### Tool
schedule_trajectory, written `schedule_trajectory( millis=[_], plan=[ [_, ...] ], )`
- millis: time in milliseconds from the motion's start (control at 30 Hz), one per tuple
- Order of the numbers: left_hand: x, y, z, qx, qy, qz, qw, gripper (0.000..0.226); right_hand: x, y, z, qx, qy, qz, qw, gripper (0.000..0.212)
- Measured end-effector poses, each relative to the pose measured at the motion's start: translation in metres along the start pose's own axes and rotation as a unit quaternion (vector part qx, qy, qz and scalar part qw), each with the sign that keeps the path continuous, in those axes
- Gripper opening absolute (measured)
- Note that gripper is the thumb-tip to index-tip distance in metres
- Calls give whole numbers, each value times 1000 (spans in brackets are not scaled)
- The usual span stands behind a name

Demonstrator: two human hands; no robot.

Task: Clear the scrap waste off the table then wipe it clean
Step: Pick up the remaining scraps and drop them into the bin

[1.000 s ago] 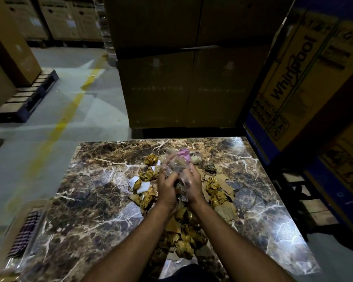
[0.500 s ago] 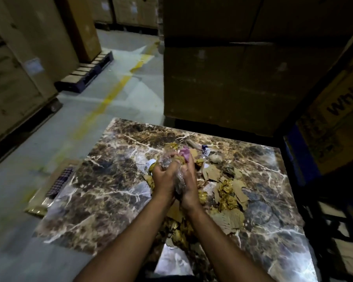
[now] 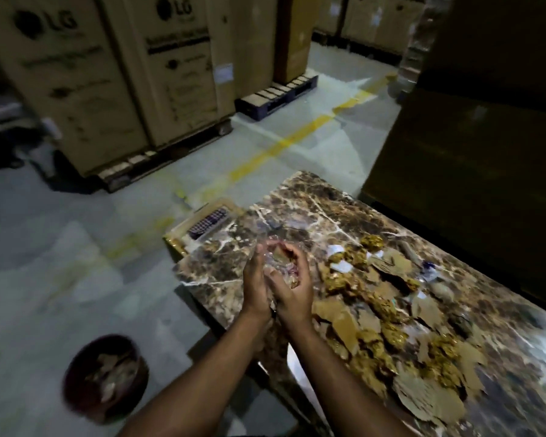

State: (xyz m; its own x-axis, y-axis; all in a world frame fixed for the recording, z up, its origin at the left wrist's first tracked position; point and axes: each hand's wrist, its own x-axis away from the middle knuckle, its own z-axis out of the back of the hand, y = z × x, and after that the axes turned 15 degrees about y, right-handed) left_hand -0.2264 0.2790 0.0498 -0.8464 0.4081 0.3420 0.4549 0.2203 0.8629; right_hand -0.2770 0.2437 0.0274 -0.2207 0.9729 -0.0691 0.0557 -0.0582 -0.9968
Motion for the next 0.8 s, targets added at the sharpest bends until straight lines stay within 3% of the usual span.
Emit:
schedule_trajectory(
  millis=[100,300,333,433,533,667,800],
  plan=[
    [-20,27,44,25,77,-45,996,36,20,9,-52,20,-51,27,998,44],
    [-70,78,190,62,218,-57,972,58,102,26,-197,31,-145,13,989,35],
    [-79,85,214,61,236,-56,968,54,116,30,-219,38,-163,-4,986,37],
    [-103,103,295,45,299,-63,951,13,167,47,-288,52,-214,-54,974,46],
    [-120,122,360,19,335,-69,940,11,210,62,-340,66,-263,-86,959,43],
    [-139,116,436,-20,441,-52,896,20,255,102,-390,96,-340,-92,931,36],
    [-168,65,492,6,538,-35,842,31,281,181,-415,134,-403,-110,899,51]
  ],
)
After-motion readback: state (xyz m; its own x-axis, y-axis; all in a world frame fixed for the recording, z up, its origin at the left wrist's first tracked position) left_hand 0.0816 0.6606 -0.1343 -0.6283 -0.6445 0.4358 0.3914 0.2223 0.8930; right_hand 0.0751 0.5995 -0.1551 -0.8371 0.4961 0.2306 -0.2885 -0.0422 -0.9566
